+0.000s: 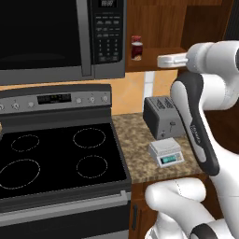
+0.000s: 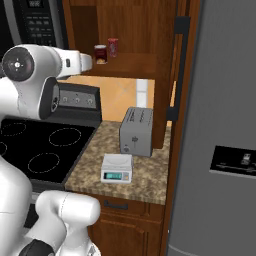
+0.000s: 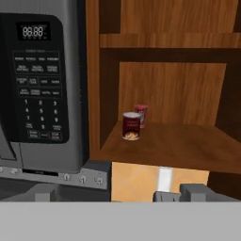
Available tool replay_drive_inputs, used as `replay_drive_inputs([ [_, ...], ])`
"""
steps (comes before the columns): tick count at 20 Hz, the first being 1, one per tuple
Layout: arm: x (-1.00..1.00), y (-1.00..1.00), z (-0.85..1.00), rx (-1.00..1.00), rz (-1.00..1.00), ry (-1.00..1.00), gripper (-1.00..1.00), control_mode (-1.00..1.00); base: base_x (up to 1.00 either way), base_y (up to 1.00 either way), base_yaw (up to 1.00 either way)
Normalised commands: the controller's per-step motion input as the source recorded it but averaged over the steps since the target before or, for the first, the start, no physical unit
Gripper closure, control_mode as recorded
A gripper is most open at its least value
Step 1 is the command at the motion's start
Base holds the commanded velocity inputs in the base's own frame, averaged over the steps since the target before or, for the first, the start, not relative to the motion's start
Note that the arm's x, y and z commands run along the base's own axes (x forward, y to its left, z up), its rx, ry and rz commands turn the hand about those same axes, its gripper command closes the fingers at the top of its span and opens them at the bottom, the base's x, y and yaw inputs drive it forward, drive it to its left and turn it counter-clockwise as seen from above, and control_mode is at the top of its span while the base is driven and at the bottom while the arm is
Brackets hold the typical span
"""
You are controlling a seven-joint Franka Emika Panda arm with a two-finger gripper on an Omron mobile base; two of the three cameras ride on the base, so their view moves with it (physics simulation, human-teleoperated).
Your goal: Pick the canned food and place it on the digital scale for weighing, and close the cabinet.
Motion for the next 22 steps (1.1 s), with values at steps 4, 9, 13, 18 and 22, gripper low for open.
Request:
replay_drive_inputs([
  [4,0.2,-0.08,0.01,0.0,0.01,0.0,-1.0,-1.0,0.0,0.0,0.0],
  [9,0.4,-0.04,0.0,0.0,0.01,0.01,-1.0,-1.0,0.0,0.0,0.0],
  [13,0.47,0.0,0.0,0.0,0.02,0.02,-1.0,-1.0,0.0,0.0,0.0],
  [18,0.43,-0.04,0.0,0.0,0.1,0.01,-1.0,-1.0,0.0,0.0,0.0],
  [22,0.53,-0.01,0.0,0.0,0.1,0.02,-1.0,-1.0,0.0,0.0,0.0],
])
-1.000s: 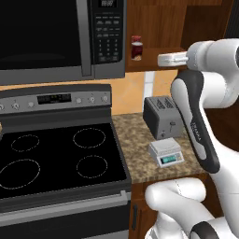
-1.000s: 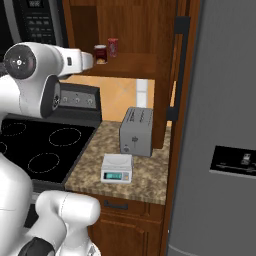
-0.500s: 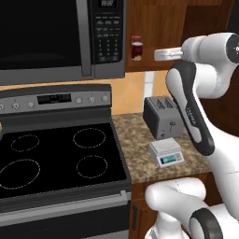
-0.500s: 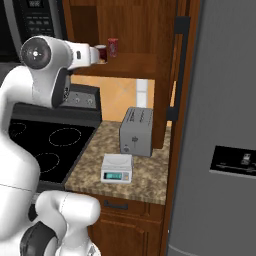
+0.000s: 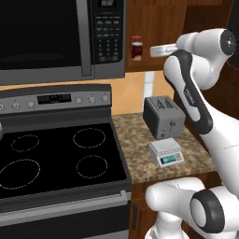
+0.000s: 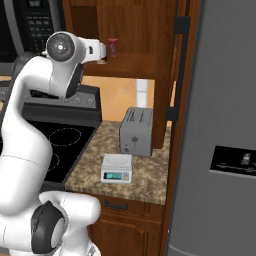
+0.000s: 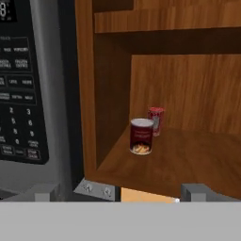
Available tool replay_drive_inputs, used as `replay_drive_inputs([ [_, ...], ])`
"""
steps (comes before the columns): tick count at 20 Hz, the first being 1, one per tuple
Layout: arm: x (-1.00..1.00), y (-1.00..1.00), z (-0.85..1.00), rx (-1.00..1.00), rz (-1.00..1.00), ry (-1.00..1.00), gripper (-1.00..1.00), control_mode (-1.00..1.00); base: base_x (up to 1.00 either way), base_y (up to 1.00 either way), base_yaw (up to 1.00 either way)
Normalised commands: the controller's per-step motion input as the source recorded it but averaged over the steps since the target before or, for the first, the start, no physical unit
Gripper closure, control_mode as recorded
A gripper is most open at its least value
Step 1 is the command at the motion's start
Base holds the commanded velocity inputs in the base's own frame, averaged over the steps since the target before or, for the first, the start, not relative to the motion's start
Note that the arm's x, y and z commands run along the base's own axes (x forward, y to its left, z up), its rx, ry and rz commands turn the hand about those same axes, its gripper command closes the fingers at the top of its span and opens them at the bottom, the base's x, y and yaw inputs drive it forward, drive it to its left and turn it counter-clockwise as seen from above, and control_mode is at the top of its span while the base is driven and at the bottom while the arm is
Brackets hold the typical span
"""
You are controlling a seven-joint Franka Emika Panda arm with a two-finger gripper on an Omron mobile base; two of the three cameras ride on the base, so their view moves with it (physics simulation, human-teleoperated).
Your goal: Pick the canned food and place it on the digital scale for weighing, and close the cabinet.
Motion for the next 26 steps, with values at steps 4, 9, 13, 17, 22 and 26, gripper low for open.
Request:
replay_drive_inputs([
  [4,0.56,0.0,-0.01,0.0,0.06,0.04,-1.0,-1.0,0.0,0.0,0.0],
  [9,0.44,0.0,-0.11,0.0,0.0,0.01,-1.0,-1.0,0.0,0.0,0.0],
  [13,0.29,0.0,-0.21,0.0,0.0,0.0,-1.0,-1.0,0.0,0.0,0.0],
  [17,0.38,0.0,-0.06,0.0,0.0,0.02,-1.0,-1.0,0.0,0.0,0.0],
  [22,0.43,0.0,0.0,0.0,0.0,0.07,-1.0,-1.0,0.0,0.0,0.0],
  [26,0.34,0.0,0.0,0.0,0.0,0.05,-1.0,-1.0,0.0,0.0,0.0],
])
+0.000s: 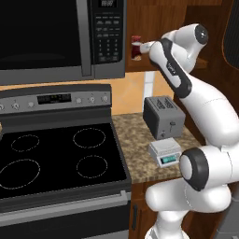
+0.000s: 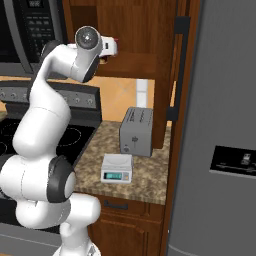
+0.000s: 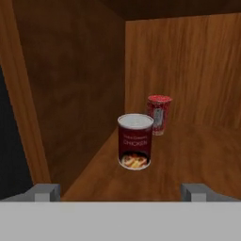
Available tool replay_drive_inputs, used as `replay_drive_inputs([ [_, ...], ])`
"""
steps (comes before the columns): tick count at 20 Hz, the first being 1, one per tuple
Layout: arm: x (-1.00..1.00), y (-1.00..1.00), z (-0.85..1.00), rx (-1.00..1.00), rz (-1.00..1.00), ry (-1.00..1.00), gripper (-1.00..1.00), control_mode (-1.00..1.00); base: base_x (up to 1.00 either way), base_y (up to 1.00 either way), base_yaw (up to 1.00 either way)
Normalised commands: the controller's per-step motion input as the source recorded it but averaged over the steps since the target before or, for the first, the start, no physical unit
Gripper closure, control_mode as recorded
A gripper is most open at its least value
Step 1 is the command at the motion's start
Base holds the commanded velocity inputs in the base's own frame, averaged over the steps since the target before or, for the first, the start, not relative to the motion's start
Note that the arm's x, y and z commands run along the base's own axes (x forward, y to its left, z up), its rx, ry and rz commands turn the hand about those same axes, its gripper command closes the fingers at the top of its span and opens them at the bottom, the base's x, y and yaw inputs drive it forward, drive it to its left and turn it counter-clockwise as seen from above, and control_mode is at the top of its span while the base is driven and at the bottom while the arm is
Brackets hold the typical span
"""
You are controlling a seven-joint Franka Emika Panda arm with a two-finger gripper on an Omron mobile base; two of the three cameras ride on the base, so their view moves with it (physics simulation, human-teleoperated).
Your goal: Pick the canned food and place it on the digital scale for weighing, and close the cabinet.
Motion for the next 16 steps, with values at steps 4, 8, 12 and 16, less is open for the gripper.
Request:
replay_drive_inputs([
  [4,0.37,0.0,0.0,0.0,0.0,0.02,-1.0,-1.0,0.0,0.0,0.0],
  [8,0.35,-0.01,0.0,0.0,0.0,0.0,-1.0,-1.0,0.0,0.0,0.0],
  [12,0.17,-0.04,0.0,0.0,0.02,0.0,-1.0,-1.0,0.0,0.0,0.0],
  [16,0.25,0.0,-0.04,0.0,0.04,0.0,-1.0,-1.0,0.0,0.0,0.0],
])
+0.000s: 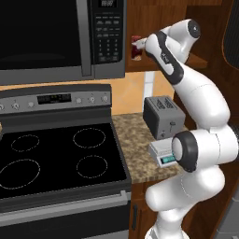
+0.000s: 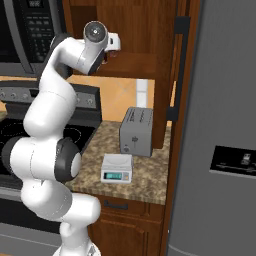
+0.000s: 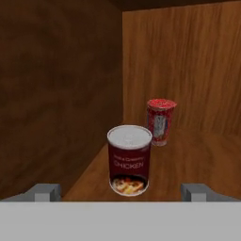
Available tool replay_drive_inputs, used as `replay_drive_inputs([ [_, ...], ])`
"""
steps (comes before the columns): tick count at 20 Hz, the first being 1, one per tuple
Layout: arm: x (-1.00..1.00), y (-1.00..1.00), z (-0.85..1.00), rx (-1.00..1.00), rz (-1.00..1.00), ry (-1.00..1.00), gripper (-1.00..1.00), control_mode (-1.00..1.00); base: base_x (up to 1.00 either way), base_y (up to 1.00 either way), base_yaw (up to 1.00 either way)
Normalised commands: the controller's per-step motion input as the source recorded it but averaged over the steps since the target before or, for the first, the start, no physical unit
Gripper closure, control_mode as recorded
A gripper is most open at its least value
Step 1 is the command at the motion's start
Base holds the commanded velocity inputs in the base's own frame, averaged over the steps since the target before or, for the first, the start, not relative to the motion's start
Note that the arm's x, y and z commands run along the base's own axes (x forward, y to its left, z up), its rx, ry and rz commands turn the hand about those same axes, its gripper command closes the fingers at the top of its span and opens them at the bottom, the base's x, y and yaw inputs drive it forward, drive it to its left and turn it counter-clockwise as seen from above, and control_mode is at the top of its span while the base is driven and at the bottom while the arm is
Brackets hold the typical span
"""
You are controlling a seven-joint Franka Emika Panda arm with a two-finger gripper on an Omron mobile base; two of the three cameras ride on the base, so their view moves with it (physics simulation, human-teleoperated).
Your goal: Pick the canned food and place it on the digital scale for weighing, and close the cabinet.
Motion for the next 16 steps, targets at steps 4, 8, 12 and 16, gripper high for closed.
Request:
replay_drive_inputs([
  [4,0.3,-0.01,-0.21,0.0,0.04,0.0,-1.0,-1.0,0.0,0.0,0.0],
  [8,0.31,-0.01,-0.15,0.0,0.04,0.0,-1.0,-1.0,0.0,0.0,0.0],
  [12,0.33,0.0,0.0,0.0,0.02,0.0,-1.0,-1.0,0.0,0.0,0.0],
  [16,0.36,0.0,-0.05,0.0,0.01,0.0,-1.0,-1.0,0.0,0.0,0.0],
])
